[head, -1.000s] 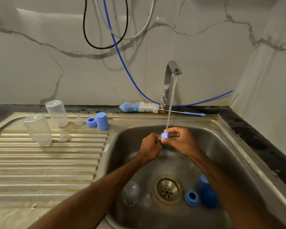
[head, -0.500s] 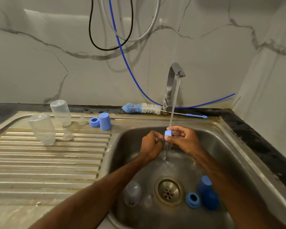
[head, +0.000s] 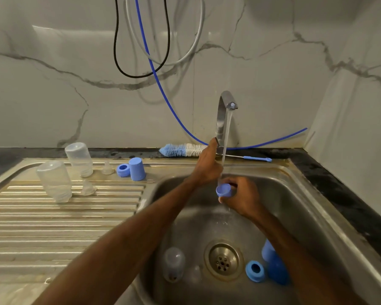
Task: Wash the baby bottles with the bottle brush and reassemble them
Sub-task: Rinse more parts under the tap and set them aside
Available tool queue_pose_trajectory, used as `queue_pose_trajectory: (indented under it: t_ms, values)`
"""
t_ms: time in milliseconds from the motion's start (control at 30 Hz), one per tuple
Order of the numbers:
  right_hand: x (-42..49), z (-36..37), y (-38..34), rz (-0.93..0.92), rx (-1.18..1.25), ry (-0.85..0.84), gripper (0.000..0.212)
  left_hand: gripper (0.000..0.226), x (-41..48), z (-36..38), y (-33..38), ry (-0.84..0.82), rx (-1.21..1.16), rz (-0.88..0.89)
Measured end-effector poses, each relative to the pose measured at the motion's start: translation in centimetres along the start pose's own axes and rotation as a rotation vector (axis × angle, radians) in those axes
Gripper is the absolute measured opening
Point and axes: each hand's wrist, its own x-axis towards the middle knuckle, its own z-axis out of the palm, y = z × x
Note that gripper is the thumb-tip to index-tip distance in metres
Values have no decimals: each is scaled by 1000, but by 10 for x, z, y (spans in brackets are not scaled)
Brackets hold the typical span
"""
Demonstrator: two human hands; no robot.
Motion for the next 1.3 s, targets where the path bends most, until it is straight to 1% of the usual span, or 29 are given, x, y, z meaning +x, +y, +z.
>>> queue_pose_trajectory:
  t_ms: [100,200,400,533,633,700,767,800,833,867,933,967,1033,1100,1167,1233,1300]
  values:
    - [2,2,2,4,-25,10,47,96,2,4,-5,-44,55,19]
    - [2,6,4,18,-51,-15,49,100,4,4,-4,-81,106,61]
    - [0,12,-1,39,-55,-45,52,97,2,-4,-11,-154,193,116]
    - [-3,6,-5,66,36,13,61,91,-16,-8,-24,-163,235,118]
    - [-4,0,-10,113,46,-14,58,73,-40,-14,-34,-179,292,38]
    - [-5,-4,-20,65,57,16,49,52,-55,-25,-42,-159,322,14]
    - [-8,-6,-36,-40,58,158,41,38,-70,-40,-46,-128,357,0]
    - [-8,-7,-42,-101,47,246,39,35,-75,-48,-48,-112,363,-8]
    - [-9,-7,-45,-141,31,288,38,33,-80,-55,-49,-101,360,-19]
    - [-9,-5,-46,-133,17,246,35,30,-85,-63,-51,-93,362,-35]
    - [-12,2,-44,-18,9,47,31,24,-95,-74,-55,-66,386,-70]
    - [-13,4,-45,1,3,12,30,20,-99,-81,-57,-53,410,-85]
    - [-12,8,-56,-39,6,39,31,13,-105,-95,-67,-28,463,-132]
    - [-11,17,-82,-97,17,49,32,10,-108,-113,-76,-3,522,-197]
    - [-10,38,-109,-152,11,-24,33,9,-109,-135,-82,30,587,-253]
    - [-10,68,-133,-165,-16,-94,41,11,-112,-158,-88,48,639,-292]
    - [-6,95,-158,-172,-26,-133,49,8,-114,-185,-93,51,634,-364]
